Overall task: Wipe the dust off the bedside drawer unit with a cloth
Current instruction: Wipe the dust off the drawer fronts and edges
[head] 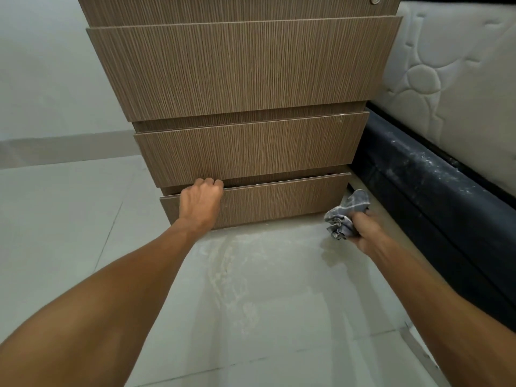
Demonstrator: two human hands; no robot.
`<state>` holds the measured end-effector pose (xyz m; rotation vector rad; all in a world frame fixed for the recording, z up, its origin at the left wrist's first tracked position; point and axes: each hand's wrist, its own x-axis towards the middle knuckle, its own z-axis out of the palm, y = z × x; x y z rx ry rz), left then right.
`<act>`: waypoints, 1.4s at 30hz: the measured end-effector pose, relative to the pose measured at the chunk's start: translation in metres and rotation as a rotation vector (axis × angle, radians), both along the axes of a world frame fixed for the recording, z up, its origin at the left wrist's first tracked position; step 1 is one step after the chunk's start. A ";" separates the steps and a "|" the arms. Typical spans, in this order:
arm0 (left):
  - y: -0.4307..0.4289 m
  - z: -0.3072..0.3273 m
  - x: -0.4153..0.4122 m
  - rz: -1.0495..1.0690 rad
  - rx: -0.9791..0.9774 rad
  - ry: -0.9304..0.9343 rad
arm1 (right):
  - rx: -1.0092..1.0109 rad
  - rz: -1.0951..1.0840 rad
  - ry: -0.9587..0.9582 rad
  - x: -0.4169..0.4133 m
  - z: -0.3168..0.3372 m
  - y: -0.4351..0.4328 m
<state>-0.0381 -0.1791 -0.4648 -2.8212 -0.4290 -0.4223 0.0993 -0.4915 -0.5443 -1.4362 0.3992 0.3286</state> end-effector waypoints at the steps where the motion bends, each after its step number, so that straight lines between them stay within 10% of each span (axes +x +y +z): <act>1: 0.000 0.001 0.002 0.009 0.010 0.012 | 0.045 0.013 0.007 0.001 0.000 0.002; 26: 0.083 0.008 -0.052 0.137 0.018 0.028 | -0.019 -0.447 -0.304 -0.011 0.043 0.132; 42: 0.108 -0.004 -0.054 -0.020 -0.033 -0.068 | -0.085 -0.142 -0.506 -0.120 0.011 0.292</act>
